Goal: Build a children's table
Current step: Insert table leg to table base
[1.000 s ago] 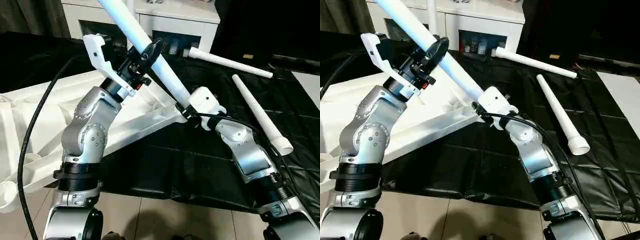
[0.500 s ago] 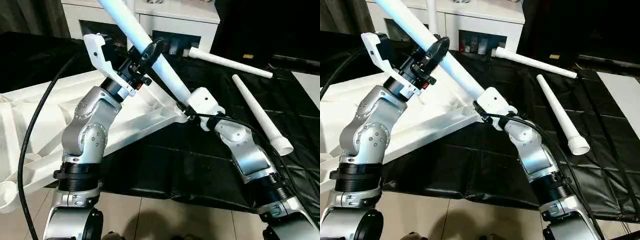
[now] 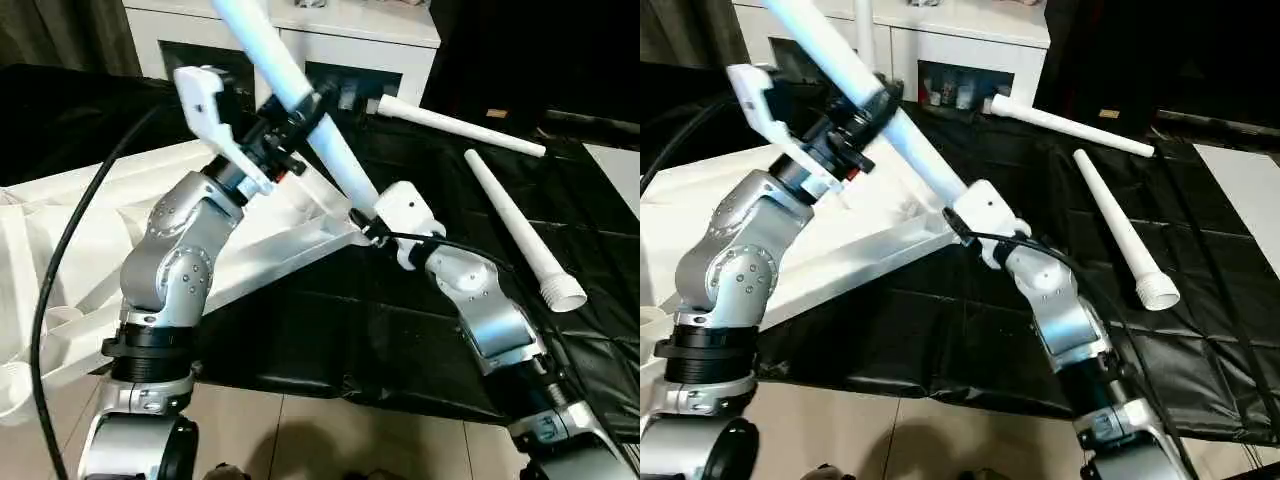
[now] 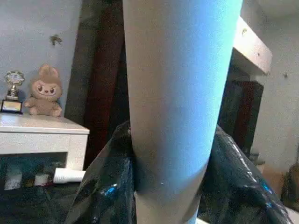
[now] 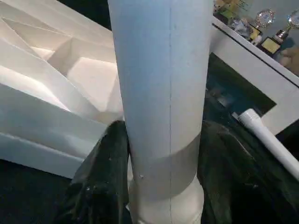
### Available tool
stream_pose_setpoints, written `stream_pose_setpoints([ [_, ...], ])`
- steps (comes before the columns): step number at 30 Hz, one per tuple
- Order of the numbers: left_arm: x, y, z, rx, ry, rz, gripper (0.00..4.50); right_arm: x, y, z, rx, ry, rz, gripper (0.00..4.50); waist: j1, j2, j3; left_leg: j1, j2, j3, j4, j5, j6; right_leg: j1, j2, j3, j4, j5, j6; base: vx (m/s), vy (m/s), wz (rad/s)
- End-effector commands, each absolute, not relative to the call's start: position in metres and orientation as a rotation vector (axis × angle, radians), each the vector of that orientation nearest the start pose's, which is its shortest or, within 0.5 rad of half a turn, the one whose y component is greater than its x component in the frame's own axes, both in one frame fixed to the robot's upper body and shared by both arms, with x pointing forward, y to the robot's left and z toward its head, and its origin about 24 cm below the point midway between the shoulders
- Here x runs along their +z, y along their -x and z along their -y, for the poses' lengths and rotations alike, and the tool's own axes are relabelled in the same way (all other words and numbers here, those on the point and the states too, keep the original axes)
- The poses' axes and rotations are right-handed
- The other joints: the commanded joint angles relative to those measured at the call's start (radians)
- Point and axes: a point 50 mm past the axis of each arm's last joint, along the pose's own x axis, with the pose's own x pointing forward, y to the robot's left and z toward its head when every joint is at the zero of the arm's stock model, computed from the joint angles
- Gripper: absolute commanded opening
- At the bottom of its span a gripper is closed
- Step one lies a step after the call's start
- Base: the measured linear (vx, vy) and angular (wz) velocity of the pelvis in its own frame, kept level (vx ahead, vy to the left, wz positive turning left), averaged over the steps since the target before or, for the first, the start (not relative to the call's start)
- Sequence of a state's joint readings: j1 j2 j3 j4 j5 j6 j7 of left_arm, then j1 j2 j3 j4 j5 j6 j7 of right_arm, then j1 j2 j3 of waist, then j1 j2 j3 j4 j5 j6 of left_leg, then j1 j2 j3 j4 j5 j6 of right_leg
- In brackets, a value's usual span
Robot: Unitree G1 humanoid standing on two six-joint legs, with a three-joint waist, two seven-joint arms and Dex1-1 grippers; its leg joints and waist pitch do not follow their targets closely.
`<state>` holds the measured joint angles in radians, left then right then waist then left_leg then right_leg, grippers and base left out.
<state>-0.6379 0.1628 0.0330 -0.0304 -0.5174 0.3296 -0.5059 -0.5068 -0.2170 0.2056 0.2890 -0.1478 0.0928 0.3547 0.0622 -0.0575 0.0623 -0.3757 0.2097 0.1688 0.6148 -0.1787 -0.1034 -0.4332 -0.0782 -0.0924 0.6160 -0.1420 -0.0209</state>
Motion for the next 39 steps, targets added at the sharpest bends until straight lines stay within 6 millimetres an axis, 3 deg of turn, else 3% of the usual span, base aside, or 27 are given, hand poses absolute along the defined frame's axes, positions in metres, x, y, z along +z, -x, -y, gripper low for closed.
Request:
stream_pose_setpoints([
  [1, 0.219, -0.318, -0.093, -0.881, 0.156, 0.371, 1.62, 0.1, -0.336, 0.112, 0.552, 0.447, 0.051, 1.83, 0.004, 0.003, -0.079, 0.006, 0.011, 0.003, -0.07, -0.21, 0.009, 0.074, -0.048, 0.048, -0.068, -0.286, -0.104, 0.0, 0.0, 0.0],
  [10, 0.23, -0.312, -0.084, -0.918, 0.095, 0.397, 1.62, 0.097, -0.336, 0.113, 0.55, 0.42, 0.057, 1.82, 0.002, -0.001, -0.078, 0.005, 0.007, 0.004, -0.067, -0.215, 0.008, 0.069, -0.046, 0.045, -0.075, -0.348, -0.067, 0.0, 0.0, 0.0],
  [22, 0.231, -0.319, -0.092, -0.84, 0.102, 0.397, 1.61, 0.099, -0.335, 0.11, 0.559, 0.45, 0.093, 1.82, 0.002, 0.0, -0.079, 0.004, 0.008, 0.004, -0.068, -0.207, 0.01, 0.069, -0.045, 0.045, -0.072, -0.319, -0.08, 0.0, 0.0, 0.0],
  [24, 0.231, -0.321, -0.094, -0.822, 0.112, 0.398, 1.61, 0.101, -0.335, 0.109, 0.571, 0.42, 0.105, 2.52, 0.003, -0.001, -0.079, 0.003, 0.007, 0.004, -0.067, -0.209, 0.012, 0.07, -0.045, 0.045, -0.073, -0.331, -0.074, 0.0, 0.0, 0.0],
  [28, 0.23, -0.32, -0.094, -0.828, 0.108, 0.395, 1.61, 0.105, -0.336, 0.107, 0.573, 0.409, 0.118, 2.64, 0.003, 0.001, -0.079, 0.003, 0.007, 0.003, -0.067, -0.207, 0.014, 0.069, -0.045, 0.044, -0.075, -0.341, -0.065, 0.0, 0.0, 0.0],
  [33, 0.23, -0.319, -0.092, -0.843, 0.099, 0.392, 1.61, 0.104, -0.338, 0.106, 0.556, 0.434, 0.106, 3.19, 0.003, 0.001, -0.08, 0.003, 0.008, 0.003, -0.068, -0.205, 0.01, 0.07, -0.046, 0.045, -0.072, -0.324, -0.075, 0.0, 0.0, 0.0],
  [39, 0.23, -0.319, -0.092, -0.843, 0.101, 0.394, 1.61, 0.1, -0.337, 0.106, 0.568, 0.43, 0.08, 3.22, 0.003, 0.001, -0.079, 0.004, 0.008, 0.003, -0.068, -0.21, 0.012, 0.069, -0.046, 0.045, -0.072, -0.318, -0.082, 0.0, 0.0, 0.0],
])
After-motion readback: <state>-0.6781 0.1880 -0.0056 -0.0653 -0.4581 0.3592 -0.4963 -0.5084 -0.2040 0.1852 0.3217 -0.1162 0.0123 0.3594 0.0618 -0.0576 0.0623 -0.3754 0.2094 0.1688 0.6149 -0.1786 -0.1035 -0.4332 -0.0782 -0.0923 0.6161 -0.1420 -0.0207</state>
